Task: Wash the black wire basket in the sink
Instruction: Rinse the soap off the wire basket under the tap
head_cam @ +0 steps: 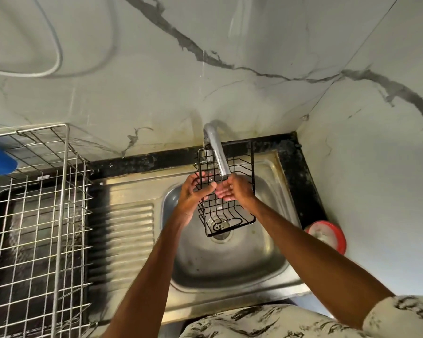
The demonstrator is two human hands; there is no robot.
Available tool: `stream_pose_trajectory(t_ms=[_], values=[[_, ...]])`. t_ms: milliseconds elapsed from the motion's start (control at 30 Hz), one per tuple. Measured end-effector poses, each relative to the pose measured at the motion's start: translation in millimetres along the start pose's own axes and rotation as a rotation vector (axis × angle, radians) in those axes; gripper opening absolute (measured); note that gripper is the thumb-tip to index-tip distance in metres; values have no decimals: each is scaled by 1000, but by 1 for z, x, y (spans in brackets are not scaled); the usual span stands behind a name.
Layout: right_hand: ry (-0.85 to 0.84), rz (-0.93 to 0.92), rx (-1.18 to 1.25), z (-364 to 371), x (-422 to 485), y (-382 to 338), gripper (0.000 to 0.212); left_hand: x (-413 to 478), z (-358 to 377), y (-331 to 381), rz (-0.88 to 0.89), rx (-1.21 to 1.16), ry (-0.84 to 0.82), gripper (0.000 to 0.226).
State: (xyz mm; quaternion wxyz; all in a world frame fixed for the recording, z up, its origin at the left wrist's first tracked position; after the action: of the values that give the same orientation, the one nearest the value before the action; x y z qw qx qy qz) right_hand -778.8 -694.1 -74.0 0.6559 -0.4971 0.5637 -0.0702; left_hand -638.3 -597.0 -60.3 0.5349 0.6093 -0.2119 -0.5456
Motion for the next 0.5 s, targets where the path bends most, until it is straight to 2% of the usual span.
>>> stream_pose_trajectory(t_ms=[67,167,267,333,433,500], values=[[24,22,81,0,6,-7,69,1,-3,1,-10,-28,22,80],[-8,98,82,9,5,1,63,1,-6,0,18,22,39,70],[-53,213,-188,19,-4,21,61,-2,-5,-8,31,112,34,52],[-84,251,-326,22,-6,28,62,-6,-3,-11,25,150,30,49],[32,125,-422,18,-3,16,41,-10,-1,-14,17,169,52,68],[94,-8,-316,11,1,0,25,-10,-3,-18,-21,185,79,85]])
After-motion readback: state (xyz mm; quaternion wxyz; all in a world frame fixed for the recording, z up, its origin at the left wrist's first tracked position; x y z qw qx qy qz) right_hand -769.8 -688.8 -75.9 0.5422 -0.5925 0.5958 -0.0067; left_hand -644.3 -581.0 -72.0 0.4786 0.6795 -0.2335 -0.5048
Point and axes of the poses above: each hand's wrist, its own x-axis towards the middle knuckle, its own z-axis out of the palm, y = z × x, the point moved 1 cm from there along x, towards the middle knuckle, and after that the axes turned 3 degrees about -x, right-handed, at the moved point
